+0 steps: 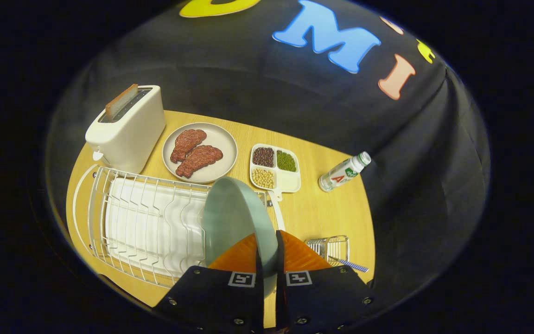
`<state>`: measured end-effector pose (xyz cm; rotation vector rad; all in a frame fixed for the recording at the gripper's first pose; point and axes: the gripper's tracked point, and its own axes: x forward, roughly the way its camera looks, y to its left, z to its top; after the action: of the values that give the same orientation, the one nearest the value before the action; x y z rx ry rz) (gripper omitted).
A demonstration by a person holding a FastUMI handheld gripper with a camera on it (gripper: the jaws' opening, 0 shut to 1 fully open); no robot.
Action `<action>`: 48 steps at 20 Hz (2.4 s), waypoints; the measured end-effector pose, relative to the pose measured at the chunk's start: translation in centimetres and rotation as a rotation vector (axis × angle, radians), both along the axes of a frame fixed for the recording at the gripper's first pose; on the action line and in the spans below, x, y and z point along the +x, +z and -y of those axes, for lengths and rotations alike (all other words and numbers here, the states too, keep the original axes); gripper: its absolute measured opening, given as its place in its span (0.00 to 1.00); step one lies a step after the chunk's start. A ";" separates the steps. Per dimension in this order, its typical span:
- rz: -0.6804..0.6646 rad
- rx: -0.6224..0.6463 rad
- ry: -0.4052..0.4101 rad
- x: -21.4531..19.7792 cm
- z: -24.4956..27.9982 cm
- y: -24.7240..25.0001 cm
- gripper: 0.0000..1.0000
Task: Take the plate from the dish rack, then take the spoon from the basket and place it into the plate.
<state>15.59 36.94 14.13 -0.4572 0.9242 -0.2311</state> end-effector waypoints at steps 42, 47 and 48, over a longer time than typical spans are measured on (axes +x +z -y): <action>-0.049 0.922 0.075 -19.0 13.5 -0.4 0.09; -0.069 0.986 0.108 -21.3 14.2 -4.7 0.09; -0.076 0.993 0.106 -21.7 14.5 -5.6 0.10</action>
<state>-6.13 22.43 8.52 0.4069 0.9681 0.3474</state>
